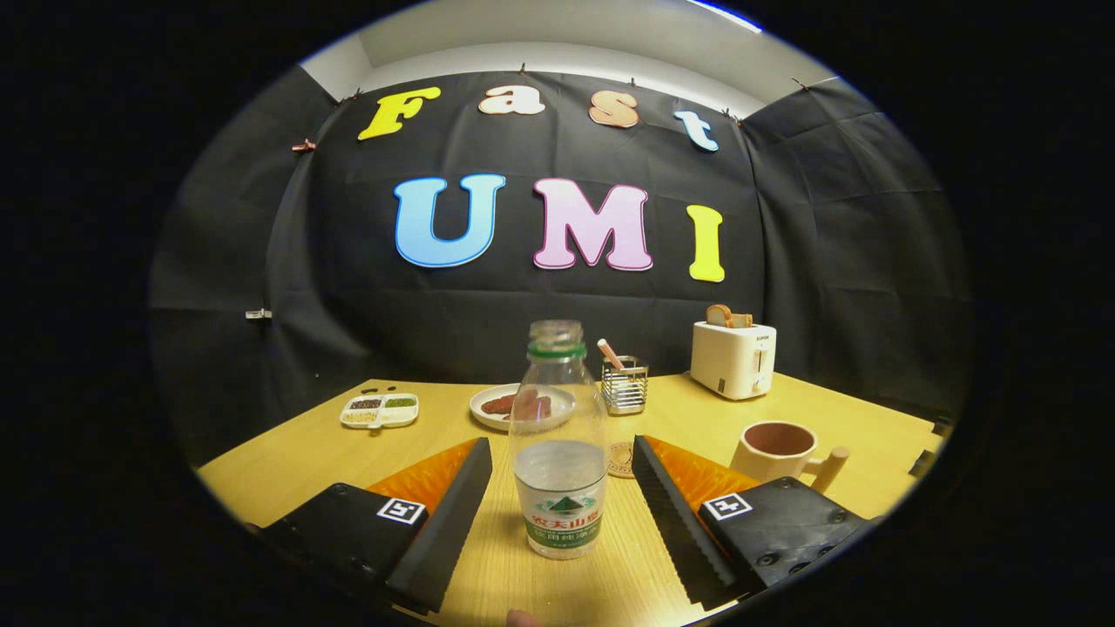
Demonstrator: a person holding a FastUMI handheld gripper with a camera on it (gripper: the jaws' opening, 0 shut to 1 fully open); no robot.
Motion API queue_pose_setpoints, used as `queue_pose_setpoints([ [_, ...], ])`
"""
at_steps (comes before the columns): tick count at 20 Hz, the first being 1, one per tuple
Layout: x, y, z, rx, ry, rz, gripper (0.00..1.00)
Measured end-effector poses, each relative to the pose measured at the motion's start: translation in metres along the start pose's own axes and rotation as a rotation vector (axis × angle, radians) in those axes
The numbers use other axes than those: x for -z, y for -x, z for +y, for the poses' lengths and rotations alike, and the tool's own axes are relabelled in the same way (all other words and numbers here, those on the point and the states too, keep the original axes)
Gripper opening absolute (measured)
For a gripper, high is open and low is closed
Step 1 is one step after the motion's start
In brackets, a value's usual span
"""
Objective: Take the bottle from table, then pour the juice into the cup, finally place the bottle on the coaster
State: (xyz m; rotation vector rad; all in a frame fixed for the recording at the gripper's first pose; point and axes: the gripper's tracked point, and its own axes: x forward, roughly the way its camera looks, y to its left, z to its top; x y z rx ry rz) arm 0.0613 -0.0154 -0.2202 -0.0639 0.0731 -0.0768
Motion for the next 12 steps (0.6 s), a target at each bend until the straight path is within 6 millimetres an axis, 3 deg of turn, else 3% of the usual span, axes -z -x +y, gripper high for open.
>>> queue_pose_setpoints([
  [4, 0.022, -0.019, 0.001, 0.002, 0.015, 0.004, 0.99],
  [10, 0.035, -0.036, -0.004, 0.001, -0.001, 0.009, 0.99],
  [12, 0.034, -0.036, -0.007, 0.011, 0.001, 0.008, 0.78],
])
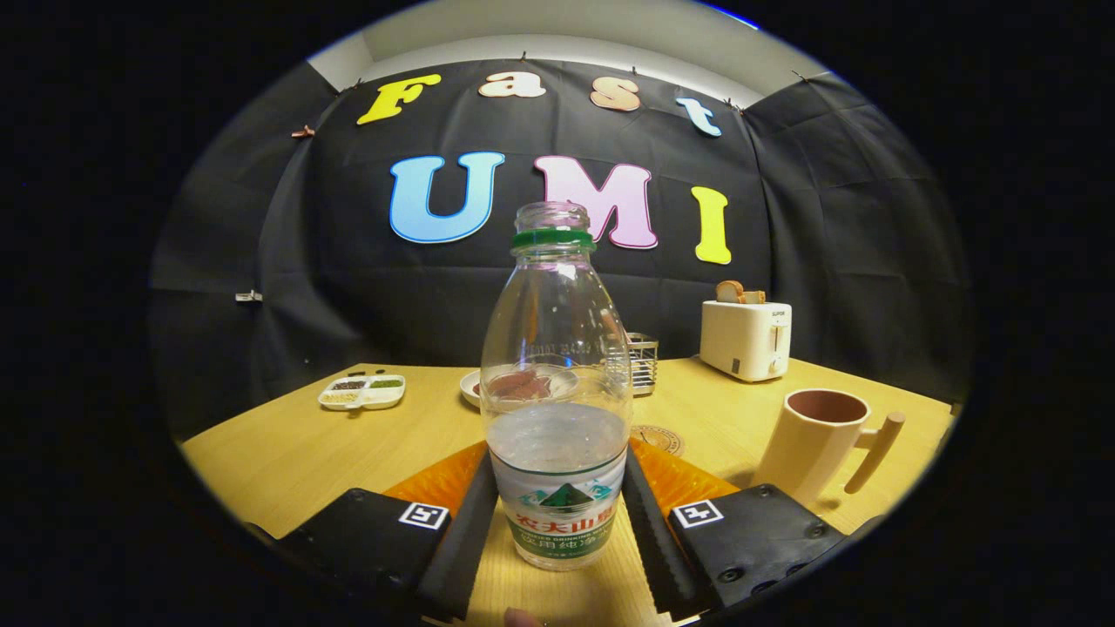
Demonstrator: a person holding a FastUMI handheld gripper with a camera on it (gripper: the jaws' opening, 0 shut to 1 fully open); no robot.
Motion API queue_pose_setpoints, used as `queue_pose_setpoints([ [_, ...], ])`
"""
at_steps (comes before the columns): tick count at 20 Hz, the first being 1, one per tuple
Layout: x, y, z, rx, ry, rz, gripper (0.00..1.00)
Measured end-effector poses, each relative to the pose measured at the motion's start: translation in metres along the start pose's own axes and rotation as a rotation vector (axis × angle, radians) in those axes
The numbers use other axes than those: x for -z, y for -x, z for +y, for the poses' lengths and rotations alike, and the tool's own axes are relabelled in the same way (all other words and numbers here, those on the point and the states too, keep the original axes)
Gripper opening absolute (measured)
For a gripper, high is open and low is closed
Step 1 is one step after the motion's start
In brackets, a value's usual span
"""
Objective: Take the bottle from table, then pour the juice into the cup, finally place the bottle on the coaster
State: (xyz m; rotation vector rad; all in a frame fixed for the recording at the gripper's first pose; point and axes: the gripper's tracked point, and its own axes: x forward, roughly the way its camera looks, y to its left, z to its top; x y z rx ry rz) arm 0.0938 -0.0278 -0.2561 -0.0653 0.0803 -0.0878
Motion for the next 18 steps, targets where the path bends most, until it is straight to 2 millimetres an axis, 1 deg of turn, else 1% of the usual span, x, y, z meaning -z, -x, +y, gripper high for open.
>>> queue_pose_setpoints([
  [3, -0.004, 0.004, 0.002, 0.0, 0.009, 0.016, 0.76],
  [6, -0.016, 0.005, 0.006, -0.003, -0.032, 0.03, 0.76],
  [8, -0.021, 0.006, 0.01, -0.011, -0.089, 0.056, 0.76],
  [11, -0.035, 0.011, 0.011, -0.01, -0.184, 0.063, 0.76],
  [14, -0.047, 0.016, 0.011, -0.01, -0.329, 0.068, 0.76],
  [18, -0.05, 0.023, 0.002, 0.002, -0.474, 0.108, 0.76],
])
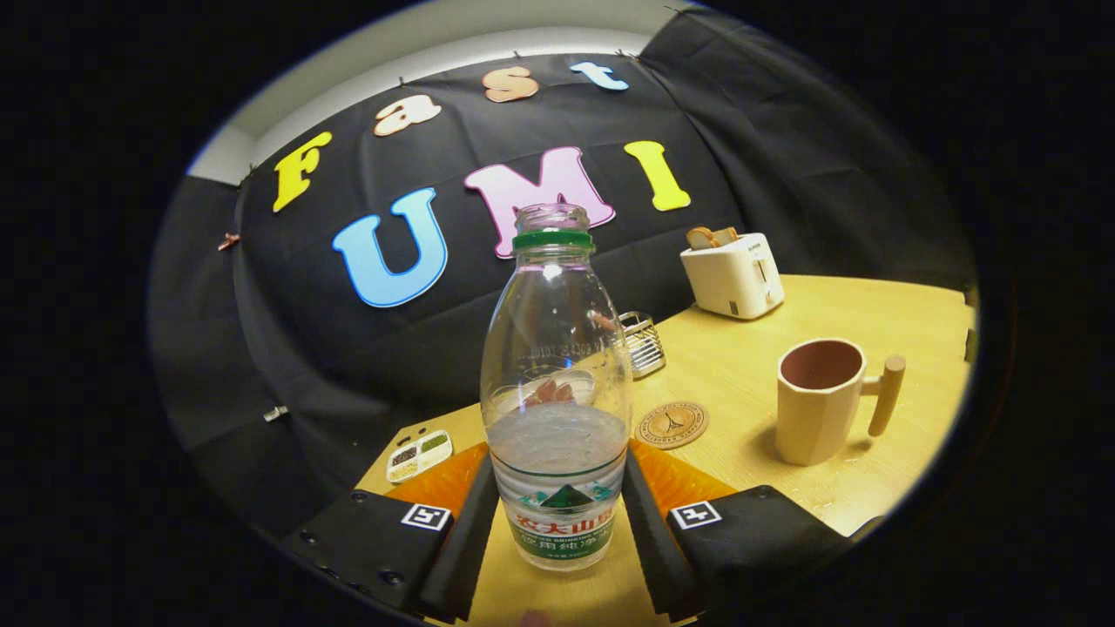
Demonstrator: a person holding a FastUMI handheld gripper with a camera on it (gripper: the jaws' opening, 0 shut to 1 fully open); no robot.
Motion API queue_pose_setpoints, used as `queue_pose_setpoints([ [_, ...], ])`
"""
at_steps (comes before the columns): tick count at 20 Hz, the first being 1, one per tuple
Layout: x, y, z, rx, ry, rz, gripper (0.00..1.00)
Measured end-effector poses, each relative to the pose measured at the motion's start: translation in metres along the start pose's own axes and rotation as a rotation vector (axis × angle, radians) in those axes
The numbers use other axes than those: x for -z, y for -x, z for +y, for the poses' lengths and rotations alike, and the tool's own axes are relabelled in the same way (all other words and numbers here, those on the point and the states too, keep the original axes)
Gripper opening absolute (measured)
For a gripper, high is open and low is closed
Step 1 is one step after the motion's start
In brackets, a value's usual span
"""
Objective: Take the bottle from table, then pour the juice into the cup, finally place the bottle on the coaster
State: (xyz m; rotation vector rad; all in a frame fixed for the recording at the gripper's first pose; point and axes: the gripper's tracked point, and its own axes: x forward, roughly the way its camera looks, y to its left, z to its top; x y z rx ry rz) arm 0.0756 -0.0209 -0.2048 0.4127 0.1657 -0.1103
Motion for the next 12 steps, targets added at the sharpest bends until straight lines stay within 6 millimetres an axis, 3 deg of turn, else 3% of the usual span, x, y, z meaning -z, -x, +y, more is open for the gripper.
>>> queue_pose_setpoints([
  [6, -0.002, 0.003, -0.004, -0.044, -0.251, 0.085, 0.75],
  [12, -0.006, -0.003, -0.022, -0.047, -0.451, 0.118, 0.75],
])
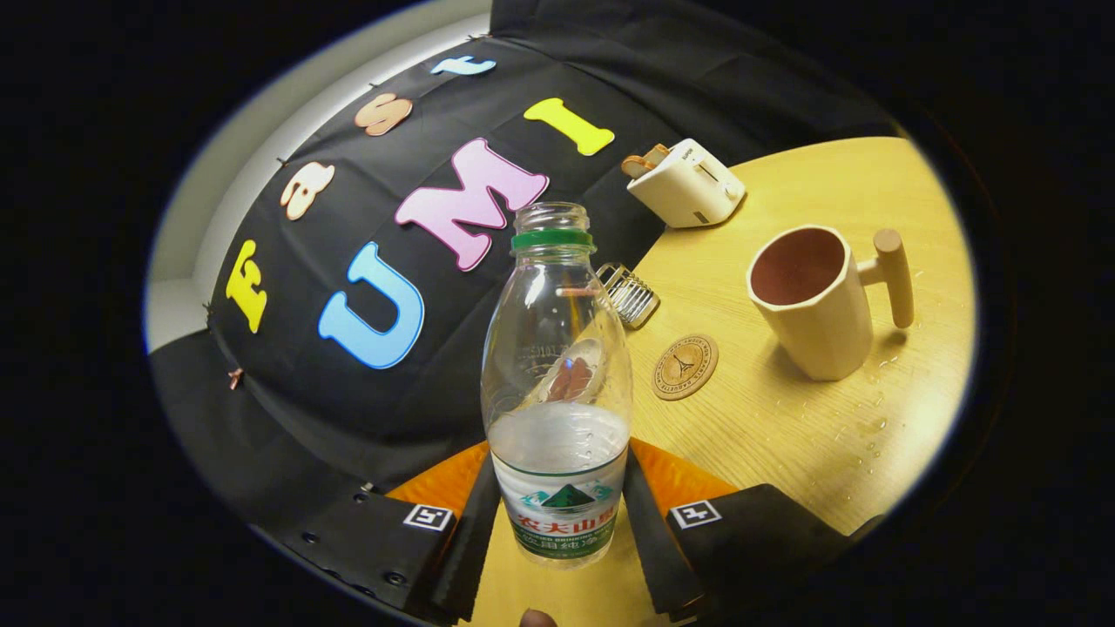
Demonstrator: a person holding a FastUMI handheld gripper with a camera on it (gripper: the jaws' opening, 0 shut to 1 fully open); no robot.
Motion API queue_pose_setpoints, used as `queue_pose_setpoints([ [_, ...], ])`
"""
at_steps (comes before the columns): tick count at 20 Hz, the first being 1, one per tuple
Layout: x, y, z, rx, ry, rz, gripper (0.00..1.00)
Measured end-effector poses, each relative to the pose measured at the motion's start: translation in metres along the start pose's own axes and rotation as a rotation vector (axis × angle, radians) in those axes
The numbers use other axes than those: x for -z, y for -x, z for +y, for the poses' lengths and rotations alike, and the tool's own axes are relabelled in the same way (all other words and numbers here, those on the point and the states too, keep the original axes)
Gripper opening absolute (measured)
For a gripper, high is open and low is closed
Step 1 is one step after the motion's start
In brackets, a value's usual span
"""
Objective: Take the bottle from table, then pour the juice into the cup, finally place the bottle on the coaster
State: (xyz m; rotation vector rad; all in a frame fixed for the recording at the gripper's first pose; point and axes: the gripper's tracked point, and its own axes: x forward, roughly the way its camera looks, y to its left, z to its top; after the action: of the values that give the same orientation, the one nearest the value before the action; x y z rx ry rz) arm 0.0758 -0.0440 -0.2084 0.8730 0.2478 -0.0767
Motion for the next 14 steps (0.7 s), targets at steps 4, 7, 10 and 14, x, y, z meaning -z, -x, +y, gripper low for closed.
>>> queue_pose_setpoints([
  [4, -0.0067, 0.0004, -0.0019, -0.018, -0.143, 0.014, 0.75],
  [7, -0.0102, -0.0009, -0.0084, -0.002, -0.219, 0.018, 0.75],
  [10, -0.0061, -0.0059, -0.0079, 0.0, -0.295, 0.049, 0.75],
  [14, -0.0071, -0.0059, -0.0028, -0.011, -0.36, 0.067, 0.75],
])
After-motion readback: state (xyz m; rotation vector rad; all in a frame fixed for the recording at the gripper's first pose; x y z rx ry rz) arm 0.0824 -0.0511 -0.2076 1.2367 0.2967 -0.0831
